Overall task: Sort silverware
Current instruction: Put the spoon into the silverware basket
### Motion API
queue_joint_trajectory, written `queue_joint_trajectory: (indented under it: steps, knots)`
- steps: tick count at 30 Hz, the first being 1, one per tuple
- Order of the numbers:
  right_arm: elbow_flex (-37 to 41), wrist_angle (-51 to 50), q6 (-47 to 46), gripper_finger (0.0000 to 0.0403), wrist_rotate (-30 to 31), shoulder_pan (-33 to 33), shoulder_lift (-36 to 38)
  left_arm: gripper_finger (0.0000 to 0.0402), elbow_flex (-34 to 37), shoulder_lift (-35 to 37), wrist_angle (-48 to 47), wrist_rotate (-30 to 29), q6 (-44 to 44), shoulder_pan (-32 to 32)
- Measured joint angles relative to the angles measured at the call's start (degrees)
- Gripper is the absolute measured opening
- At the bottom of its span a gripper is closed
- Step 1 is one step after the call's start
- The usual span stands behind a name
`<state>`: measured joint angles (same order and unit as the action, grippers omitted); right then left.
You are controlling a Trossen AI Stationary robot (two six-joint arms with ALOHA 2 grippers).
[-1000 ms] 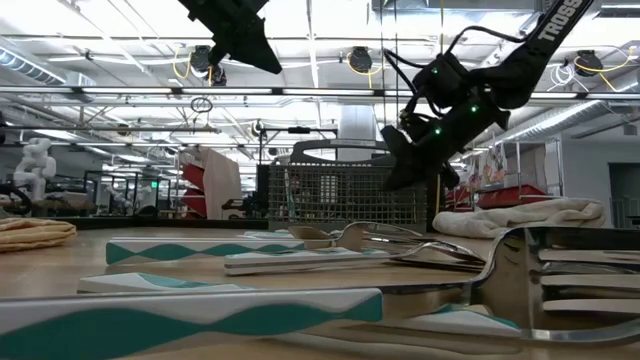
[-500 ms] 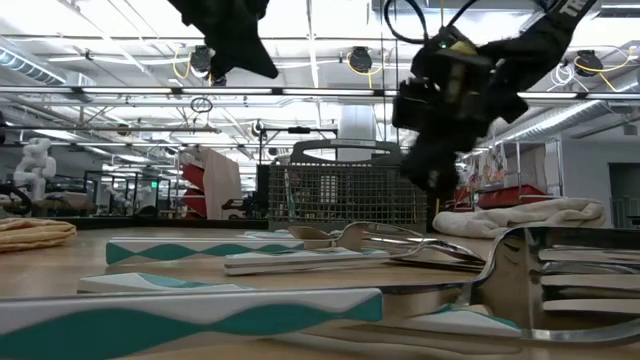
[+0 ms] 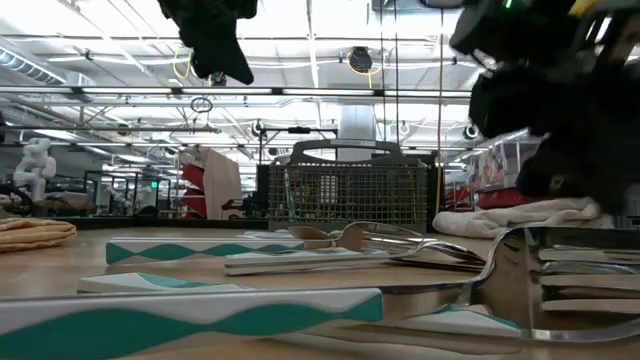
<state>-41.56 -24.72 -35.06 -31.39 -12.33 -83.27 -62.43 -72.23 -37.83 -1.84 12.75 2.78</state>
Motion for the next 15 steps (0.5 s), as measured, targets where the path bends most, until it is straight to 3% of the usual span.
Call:
queue_joint_trajectory:
  steps: [4, 7, 10, 15]
  knots:
    - [-5.16, -13.18, -3.36, 0.0114, 2.43, -2.93, 2.29, 0.0009, 0.00, 0.00, -0.71, -0.33, 0.11, -0.25]
    - [-7.20, -22.33, -12.37, 0.0104, 8.53, -7.03, 4.71, 0.0009, 0.00, 0.00, -1.41, -0.86, 0.73, -0.25]
    - [-7.23, -27.36, -27.18, 0.0099, 15.26, -12.81, 7.66, 0.0009, 0.00, 0.00, -2.44, -1.96, 1.55, -0.27]
    - [-7.23, -26.62, -54.93, 0.0110, 33.73, -22.20, 10.64, 0.0009, 0.00, 0.00, -2.33, -2.97, 1.34, -0.27]
